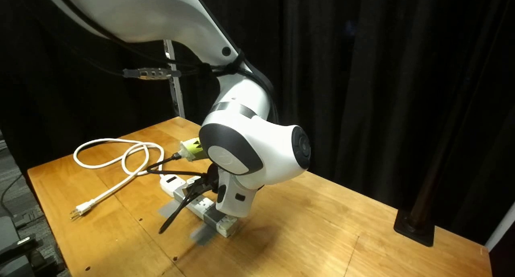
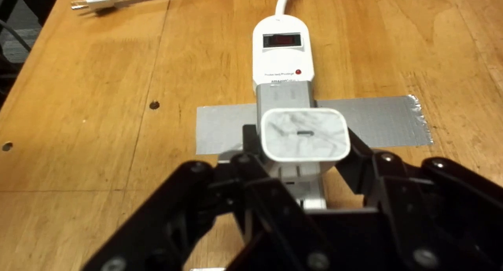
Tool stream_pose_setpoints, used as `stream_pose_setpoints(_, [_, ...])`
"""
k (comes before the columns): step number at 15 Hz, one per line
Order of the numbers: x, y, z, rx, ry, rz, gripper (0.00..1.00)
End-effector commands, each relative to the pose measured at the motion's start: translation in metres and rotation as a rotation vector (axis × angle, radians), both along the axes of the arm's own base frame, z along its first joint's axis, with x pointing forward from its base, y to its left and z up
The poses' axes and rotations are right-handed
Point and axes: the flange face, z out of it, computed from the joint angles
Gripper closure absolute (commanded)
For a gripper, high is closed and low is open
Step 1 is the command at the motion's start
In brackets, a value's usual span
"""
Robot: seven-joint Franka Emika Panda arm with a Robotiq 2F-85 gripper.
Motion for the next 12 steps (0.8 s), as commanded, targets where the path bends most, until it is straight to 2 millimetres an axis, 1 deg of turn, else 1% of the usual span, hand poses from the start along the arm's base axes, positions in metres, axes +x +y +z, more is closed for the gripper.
stream_pose_setpoints(1, [-0.001,-0.001,0.000,0.002,-0.068,0.050,0.76])
stream_pose_setpoints(12, [0.001,0.010,-0.004,0.008,-0.150,0.137,0.76])
